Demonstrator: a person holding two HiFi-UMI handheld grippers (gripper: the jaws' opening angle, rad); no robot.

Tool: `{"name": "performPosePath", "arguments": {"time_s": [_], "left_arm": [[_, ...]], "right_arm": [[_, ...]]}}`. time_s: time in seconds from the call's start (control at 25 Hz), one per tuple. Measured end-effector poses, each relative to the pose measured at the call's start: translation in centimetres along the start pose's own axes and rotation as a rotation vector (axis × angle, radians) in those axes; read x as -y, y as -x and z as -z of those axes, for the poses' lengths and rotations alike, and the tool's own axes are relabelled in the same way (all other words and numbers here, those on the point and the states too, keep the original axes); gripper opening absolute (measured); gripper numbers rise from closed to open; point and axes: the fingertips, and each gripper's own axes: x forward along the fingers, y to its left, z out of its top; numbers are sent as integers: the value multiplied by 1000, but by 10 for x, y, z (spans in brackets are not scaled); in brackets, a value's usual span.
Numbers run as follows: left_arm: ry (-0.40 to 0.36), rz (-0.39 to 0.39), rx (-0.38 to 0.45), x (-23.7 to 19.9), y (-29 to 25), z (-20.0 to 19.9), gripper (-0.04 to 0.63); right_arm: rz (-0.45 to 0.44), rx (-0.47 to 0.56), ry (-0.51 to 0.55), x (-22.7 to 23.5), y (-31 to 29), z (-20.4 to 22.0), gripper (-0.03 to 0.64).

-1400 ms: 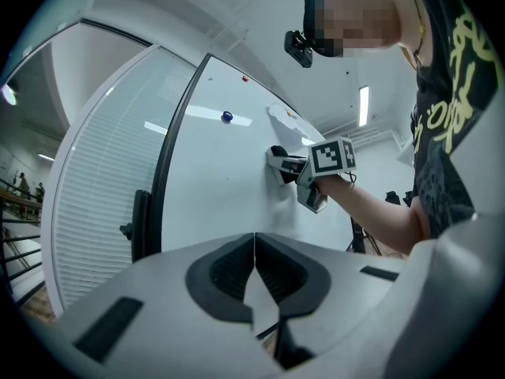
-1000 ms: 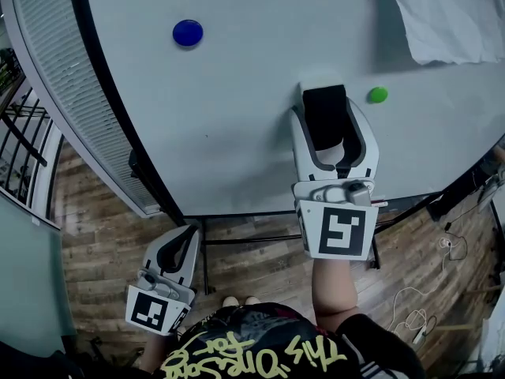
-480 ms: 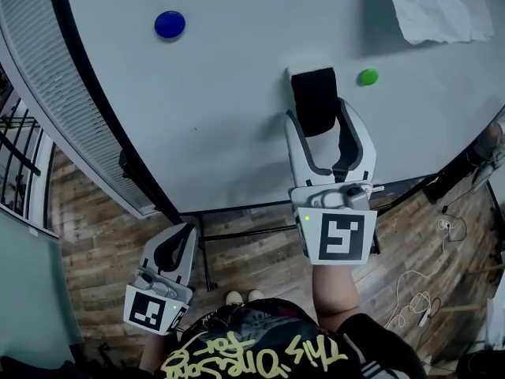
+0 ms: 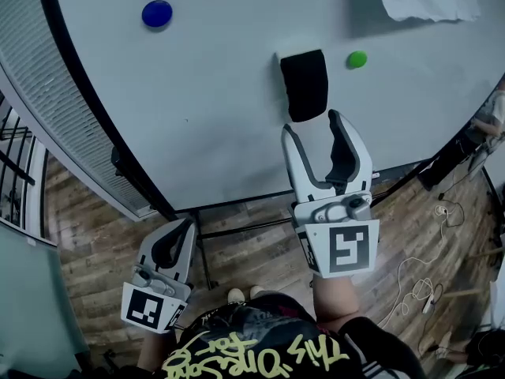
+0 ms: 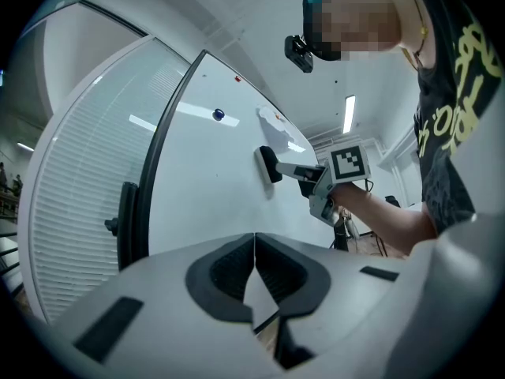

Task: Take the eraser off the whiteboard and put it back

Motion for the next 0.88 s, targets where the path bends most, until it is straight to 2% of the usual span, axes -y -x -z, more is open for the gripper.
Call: {"name": "performPosePath", "arguments": {"time_s": [0.2,0.36,0.48,0.64,0.88], "left_arm": [[-82,37,19,-1,0,-5,8],[-76,47,21,-1,-2,-7,8],[-34,59,9,5,-3,-5,8],[-59,88,21,10,-5,-6,8],[-38,99,15,15,-8,-6,8]], "right_arm": [[-6,-37,-16,-4,12,12,258],[-24,-71,-32,-11,21,24,254],[-40,-95,-41,-20,31,33,214],[-34,-80,-92,-30,38,30,144],[-54,-99,-126,-44,50,39,78]]}}
